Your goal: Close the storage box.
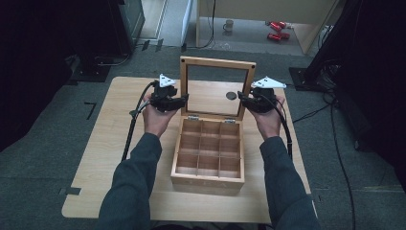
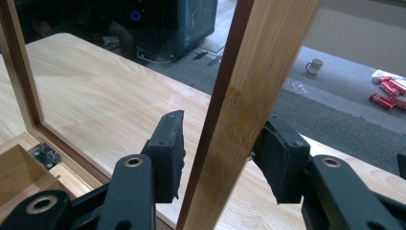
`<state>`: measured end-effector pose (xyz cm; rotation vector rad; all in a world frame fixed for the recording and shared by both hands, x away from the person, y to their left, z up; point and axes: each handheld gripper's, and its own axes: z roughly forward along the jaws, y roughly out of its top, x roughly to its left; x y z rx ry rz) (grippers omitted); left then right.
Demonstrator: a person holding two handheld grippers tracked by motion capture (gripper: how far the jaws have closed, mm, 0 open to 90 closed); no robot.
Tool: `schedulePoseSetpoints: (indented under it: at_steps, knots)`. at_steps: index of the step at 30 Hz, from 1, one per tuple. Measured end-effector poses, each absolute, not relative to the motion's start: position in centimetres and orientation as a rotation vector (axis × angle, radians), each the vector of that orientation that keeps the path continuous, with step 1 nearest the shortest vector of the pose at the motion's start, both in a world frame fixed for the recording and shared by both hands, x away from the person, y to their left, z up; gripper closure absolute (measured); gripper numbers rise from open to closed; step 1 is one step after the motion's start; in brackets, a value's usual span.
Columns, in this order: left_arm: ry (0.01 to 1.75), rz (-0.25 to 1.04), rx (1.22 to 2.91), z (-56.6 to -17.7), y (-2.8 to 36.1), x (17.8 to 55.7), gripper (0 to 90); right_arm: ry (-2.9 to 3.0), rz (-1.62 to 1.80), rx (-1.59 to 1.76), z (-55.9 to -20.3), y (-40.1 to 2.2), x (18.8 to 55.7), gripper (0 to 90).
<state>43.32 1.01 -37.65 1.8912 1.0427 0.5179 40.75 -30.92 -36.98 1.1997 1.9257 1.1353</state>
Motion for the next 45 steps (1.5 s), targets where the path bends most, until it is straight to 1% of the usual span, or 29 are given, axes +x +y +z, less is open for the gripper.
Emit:
schedulePoseSetpoints:
  at_steps: [5, 8, 12, 28, 45]
  knots:
    - [1.053, 0.515, 1.887, -37.5, 0.5, 43.8, 48.2, 1.912, 1.153, 1.184, -36.9, -30.9, 40.1, 54.7]
    - [1.035, 0.502, 1.890, -37.4, 0.1, 44.0, 46.9, 1.906, 1.163, 1.181, -36.9, -31.0, 39.9, 54.7]
    - [1.005, 0.526, 1.892, -36.7, -0.6, 43.5, 45.9, 1.899, 1.171, 1.182, -36.9, -30.9, 39.4, 54.7]
    - [0.949, 0.535, 1.875, -36.5, 0.4, 41.1, 49.4, 1.896, 1.130, 1.163, -36.3, -30.4, 36.8, 56.9]
    - [0.907, 0.547, 1.846, -35.8, 1.5, 38.6, 51.0, 1.870, 1.141, 1.162, -35.0, -29.7, 34.2, 54.5]
